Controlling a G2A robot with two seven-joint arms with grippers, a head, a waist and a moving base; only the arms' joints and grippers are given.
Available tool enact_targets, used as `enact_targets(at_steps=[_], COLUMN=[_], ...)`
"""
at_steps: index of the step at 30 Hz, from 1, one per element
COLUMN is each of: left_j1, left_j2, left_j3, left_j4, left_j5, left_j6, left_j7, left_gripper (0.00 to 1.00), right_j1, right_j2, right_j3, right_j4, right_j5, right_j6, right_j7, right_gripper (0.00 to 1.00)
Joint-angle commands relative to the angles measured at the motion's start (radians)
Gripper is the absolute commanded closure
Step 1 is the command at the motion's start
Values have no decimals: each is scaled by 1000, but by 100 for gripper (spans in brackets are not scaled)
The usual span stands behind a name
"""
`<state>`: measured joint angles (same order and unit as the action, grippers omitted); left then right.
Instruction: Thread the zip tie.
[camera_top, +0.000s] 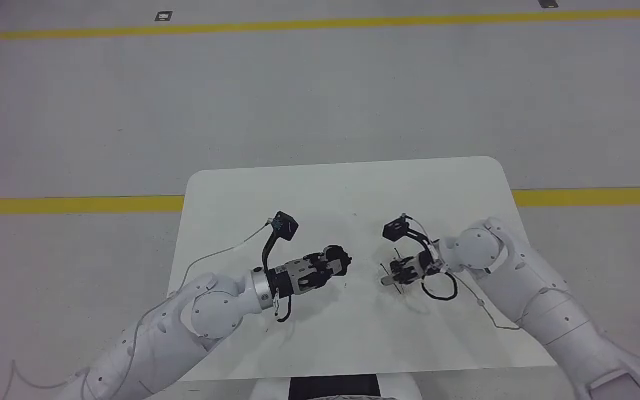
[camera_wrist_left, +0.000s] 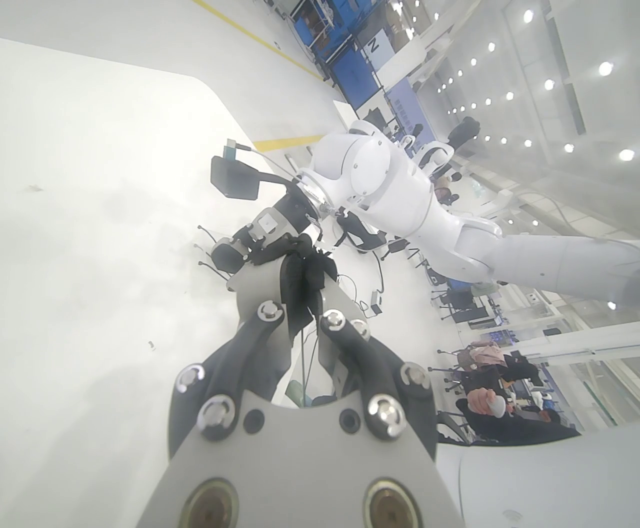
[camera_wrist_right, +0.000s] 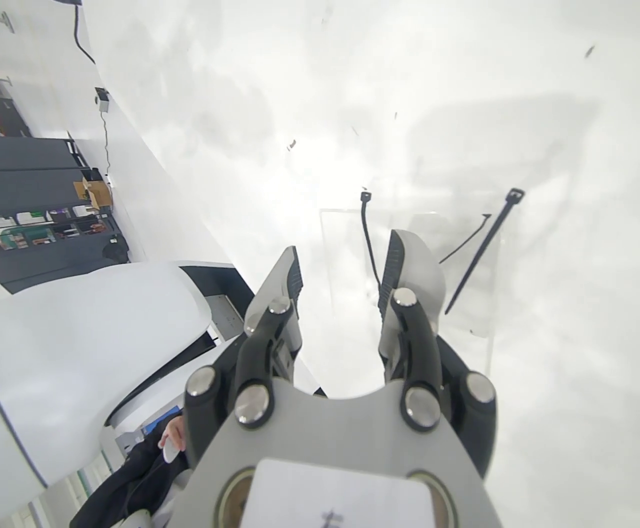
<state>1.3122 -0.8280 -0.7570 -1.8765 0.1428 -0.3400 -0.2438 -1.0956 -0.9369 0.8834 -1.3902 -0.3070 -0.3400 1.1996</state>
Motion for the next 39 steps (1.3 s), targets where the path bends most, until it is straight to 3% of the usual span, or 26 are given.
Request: enact_targets(at_steps=[1, 10, 17, 32, 39], left_j1=[0, 0, 0, 0, 0], left_j2=[0, 0, 0, 0, 0], left_j3=[0, 0, 0, 0, 0], left_j4=[0, 0, 0, 0, 0], left_j5=[0, 0, 0, 0, 0], left_j6=[0, 0, 0, 0, 0], left_j7=[0, 0, 0, 0, 0], left_gripper=[100, 100, 100, 100, 100], right_j1=[3, 28, 52, 88, 106], right_j2=[3, 7, 7, 14, 13], right_j3=[-4, -44, -78, -133, -160], right_j4=[7, 38, 63, 93, 112], right_j5=[1, 25, 43, 74, 89], right_j6=[0, 0, 0, 0, 0], right_j7=[-6, -22, -31, -41, -37], right_gripper=[67, 76, 89, 85, 90])
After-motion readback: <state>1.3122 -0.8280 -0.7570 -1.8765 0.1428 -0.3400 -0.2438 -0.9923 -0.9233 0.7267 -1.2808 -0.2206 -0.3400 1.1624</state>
